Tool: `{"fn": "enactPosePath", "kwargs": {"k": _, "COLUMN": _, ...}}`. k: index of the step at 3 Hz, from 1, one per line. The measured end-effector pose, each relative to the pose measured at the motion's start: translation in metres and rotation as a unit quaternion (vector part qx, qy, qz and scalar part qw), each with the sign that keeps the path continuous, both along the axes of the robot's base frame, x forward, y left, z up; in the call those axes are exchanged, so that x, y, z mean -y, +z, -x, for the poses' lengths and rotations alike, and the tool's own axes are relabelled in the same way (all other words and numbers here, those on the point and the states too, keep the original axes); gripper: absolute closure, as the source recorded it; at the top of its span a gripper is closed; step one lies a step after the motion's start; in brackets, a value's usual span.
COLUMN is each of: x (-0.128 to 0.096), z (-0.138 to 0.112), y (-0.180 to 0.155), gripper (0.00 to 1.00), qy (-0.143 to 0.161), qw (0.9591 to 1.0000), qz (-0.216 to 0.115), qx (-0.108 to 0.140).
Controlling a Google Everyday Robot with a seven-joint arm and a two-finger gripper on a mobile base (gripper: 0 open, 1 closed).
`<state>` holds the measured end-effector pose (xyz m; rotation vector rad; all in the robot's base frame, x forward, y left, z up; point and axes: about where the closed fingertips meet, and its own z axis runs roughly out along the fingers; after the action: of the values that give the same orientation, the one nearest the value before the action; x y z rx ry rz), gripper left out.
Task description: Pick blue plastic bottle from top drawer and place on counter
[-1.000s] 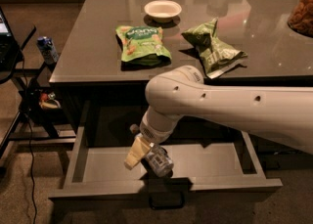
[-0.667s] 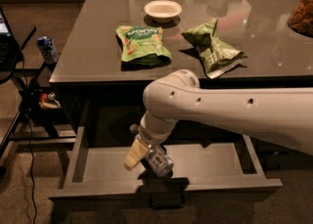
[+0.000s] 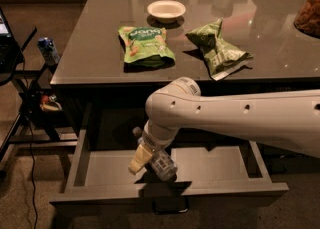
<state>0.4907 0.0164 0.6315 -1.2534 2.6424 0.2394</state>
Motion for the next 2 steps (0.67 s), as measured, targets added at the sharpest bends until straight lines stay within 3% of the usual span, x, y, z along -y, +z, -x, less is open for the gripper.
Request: {"fn": "enactPosePath", "kwargs": {"k": 2, "x": 0.009, "z": -0.007, "y": -0.028, "gripper": 0.0, "qy": -0.004, "qw": 0.9998, "qz": 0.012, "qx": -0.011}}
